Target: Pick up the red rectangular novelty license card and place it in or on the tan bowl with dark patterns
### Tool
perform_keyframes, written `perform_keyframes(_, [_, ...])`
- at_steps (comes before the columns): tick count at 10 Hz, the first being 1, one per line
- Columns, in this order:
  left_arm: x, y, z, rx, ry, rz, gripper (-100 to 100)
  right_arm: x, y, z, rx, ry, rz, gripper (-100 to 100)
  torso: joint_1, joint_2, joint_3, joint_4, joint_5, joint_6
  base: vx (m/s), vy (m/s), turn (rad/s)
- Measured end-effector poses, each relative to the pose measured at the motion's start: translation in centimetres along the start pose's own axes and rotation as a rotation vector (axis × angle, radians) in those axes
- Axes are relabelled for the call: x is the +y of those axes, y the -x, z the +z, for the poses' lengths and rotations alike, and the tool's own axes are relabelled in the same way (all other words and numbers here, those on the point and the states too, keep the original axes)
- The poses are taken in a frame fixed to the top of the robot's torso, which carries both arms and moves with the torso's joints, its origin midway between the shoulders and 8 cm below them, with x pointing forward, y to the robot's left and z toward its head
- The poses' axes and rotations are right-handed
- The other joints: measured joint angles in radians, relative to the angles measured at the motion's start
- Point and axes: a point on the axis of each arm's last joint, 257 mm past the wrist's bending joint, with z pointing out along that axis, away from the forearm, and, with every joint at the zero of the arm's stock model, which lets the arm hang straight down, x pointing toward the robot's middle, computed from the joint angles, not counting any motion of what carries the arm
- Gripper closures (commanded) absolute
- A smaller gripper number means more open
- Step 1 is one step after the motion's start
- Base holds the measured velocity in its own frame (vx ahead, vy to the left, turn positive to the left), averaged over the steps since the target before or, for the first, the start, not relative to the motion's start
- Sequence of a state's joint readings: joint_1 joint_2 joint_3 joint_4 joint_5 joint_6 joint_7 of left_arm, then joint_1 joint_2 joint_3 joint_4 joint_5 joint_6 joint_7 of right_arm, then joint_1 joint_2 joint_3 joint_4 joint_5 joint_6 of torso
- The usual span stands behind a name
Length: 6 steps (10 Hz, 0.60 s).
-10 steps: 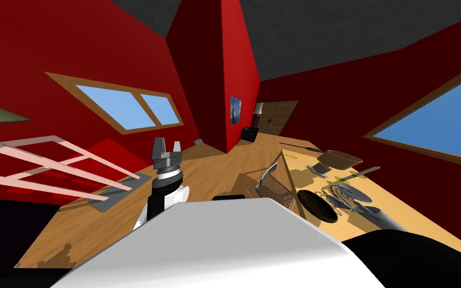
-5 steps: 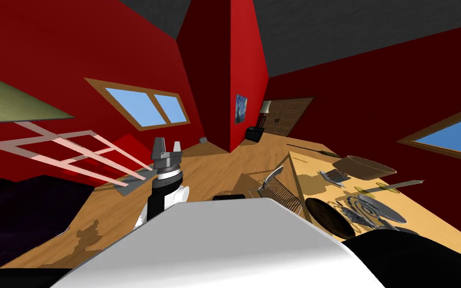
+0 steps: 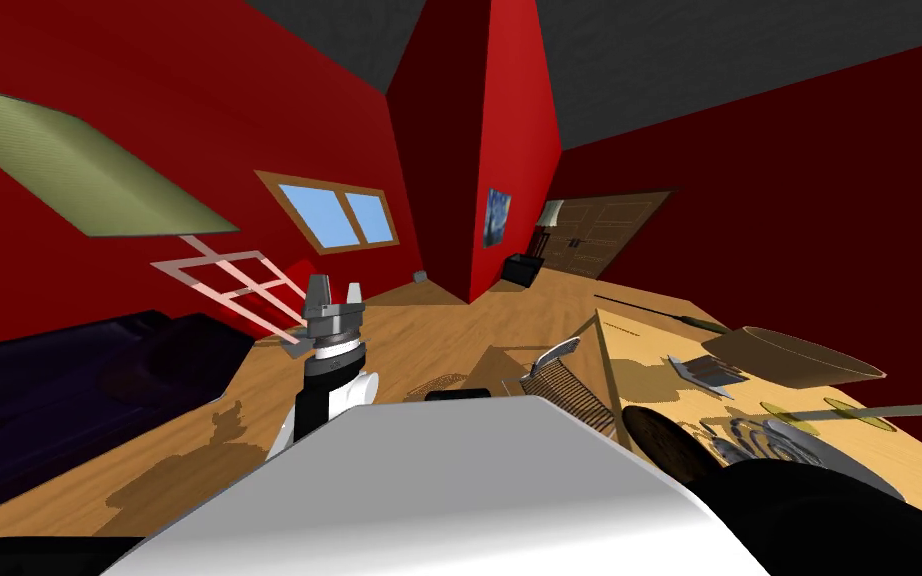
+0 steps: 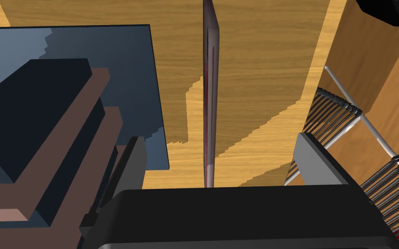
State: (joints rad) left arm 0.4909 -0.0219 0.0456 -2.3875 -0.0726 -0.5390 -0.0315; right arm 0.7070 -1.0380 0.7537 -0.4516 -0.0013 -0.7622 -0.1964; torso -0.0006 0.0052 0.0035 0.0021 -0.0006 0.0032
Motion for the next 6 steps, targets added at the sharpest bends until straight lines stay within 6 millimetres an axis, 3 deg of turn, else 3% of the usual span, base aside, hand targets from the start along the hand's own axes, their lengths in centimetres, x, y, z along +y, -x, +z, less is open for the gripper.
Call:
perform_keyframes(2, [0.0, 0.0, 0.0, 0.000, 0.000, 0.000, 0, -0.3, -1.3, 0.3, -0.001, -0.010, 0.052, -100, 0.001, 0.002, 0.001, 0.000, 0.000, -0.001, -0.117, 0.013, 0.239])
perform_keyframes(4, [0.0, 0.0, 0.0, 0.000, 0.000, 0.000, 0, -0.1, -1.7, 0.3, 0.000, -0.009, 0.072, -100, -0.001, -0.003, -0.002, -0.001, 0.000, 0.000, -0.041, 0.007, 0.092])
perform_keyframes(6, [0.0, 0.0, 0.0, 0.000, 0.000, 0.000, 0, -0.1, -2.9, 0.4, 0.002, -0.013, 0.121, -100, 0.000, -0.001, -0.001, 0.000, 0.000, -0.001, -0.119, 0.027, 0.387])
